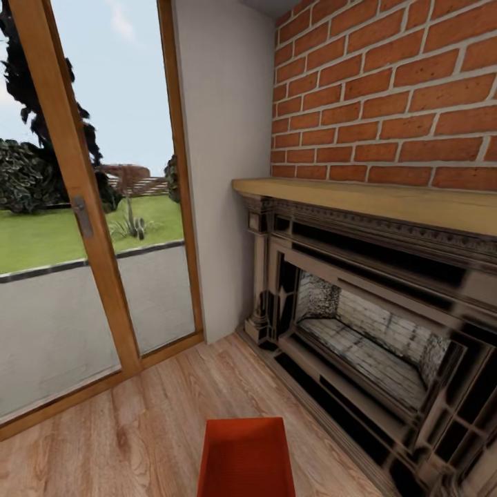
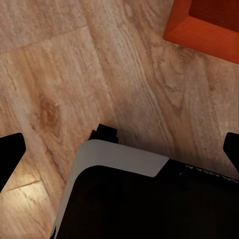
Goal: Move the two storage containers from the living room to the garage. In the garage, place one container on the floor and stack the other container on top of it (either order is fine).
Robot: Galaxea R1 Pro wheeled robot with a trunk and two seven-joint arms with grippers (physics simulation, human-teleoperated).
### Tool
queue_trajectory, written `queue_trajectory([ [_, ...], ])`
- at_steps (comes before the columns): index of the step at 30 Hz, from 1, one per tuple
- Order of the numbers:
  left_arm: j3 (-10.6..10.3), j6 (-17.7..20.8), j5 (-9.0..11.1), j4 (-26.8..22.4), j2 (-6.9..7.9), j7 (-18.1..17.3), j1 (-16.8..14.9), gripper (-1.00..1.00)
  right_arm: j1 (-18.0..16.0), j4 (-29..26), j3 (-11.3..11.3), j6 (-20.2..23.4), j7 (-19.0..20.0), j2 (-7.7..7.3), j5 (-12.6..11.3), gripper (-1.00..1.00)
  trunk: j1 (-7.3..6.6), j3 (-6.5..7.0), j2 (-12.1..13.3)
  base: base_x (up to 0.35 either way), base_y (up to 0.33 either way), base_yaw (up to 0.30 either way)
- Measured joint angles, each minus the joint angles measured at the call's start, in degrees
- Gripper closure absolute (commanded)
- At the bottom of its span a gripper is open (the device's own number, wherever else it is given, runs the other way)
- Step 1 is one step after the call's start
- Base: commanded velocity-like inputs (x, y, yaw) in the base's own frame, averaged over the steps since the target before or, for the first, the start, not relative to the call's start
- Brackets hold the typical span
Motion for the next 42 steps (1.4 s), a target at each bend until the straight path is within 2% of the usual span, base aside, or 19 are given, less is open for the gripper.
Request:
queue_trajectory([
  [17,0.0,0.0,0.0,0.0,0.00,0.0,0.0,-1.00,0.0,0.0,0.0,0.0,0.1,0.53,0.0,-1.00,0.00,-0.04,0.0,0.000,0.002,0.000],
  [42,-0.1,0.0,-0.4,0.0,-0.09,0.0,0.0,-1.00,0.0,0.0,0.0,0.0,0.4,0.06,0.0,-1.00,0.00,-2.26,0.0,0.000,0.000,0.000],
])
